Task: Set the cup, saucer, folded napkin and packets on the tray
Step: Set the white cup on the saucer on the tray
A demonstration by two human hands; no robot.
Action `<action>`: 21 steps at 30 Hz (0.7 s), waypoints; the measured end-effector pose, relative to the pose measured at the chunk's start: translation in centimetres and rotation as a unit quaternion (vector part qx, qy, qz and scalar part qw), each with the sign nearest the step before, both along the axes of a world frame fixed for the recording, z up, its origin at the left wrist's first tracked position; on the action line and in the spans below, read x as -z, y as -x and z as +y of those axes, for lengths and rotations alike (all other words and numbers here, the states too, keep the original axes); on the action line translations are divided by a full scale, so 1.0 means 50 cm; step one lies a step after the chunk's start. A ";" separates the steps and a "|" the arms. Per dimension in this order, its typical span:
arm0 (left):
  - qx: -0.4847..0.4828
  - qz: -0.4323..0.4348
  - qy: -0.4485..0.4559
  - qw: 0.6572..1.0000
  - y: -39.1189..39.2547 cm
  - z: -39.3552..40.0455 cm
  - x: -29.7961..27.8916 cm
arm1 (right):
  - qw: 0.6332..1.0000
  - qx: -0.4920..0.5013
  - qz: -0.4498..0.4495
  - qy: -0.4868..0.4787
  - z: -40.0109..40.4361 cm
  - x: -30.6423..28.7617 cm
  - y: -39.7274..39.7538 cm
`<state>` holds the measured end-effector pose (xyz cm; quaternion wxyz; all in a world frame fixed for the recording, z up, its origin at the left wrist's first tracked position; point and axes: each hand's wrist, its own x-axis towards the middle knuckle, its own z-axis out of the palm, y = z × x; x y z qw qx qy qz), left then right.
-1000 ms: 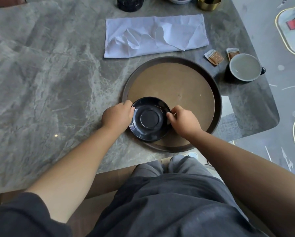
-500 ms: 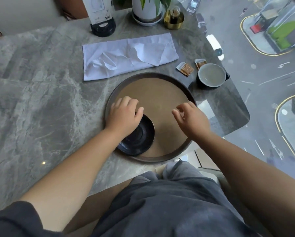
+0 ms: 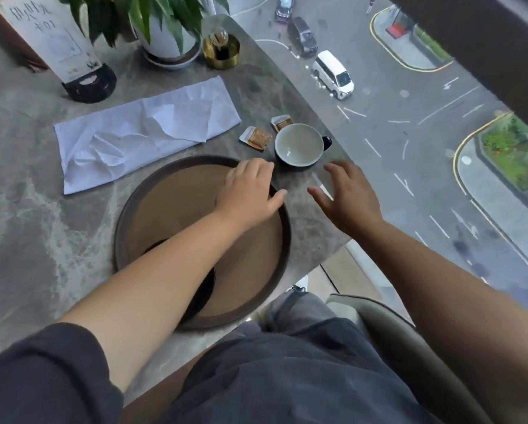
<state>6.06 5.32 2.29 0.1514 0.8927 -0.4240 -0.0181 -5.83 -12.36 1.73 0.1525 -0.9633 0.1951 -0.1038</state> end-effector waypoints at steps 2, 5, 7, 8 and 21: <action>-0.003 0.011 -0.012 1.000 -0.009 -0.028 0.007 | 1.000 0.000 0.014 -0.013 -0.028 0.009 -0.009; -0.018 0.022 -0.026 0.999 -0.026 -0.064 0.020 | 0.999 -0.008 0.030 -0.036 -0.070 0.020 -0.030; -0.032 0.024 -0.035 0.999 -0.041 -0.082 0.029 | 0.998 -0.014 0.040 -0.048 -0.092 0.026 -0.048; -0.039 0.026 -0.036 0.998 -0.049 -0.090 0.033 | 0.997 -0.018 0.044 -0.053 -0.100 0.029 -0.058; -0.044 0.153 -0.050 0.986 -0.133 -0.140 0.068 | 0.978 -0.110 0.131 -0.117 -0.186 0.062 -0.170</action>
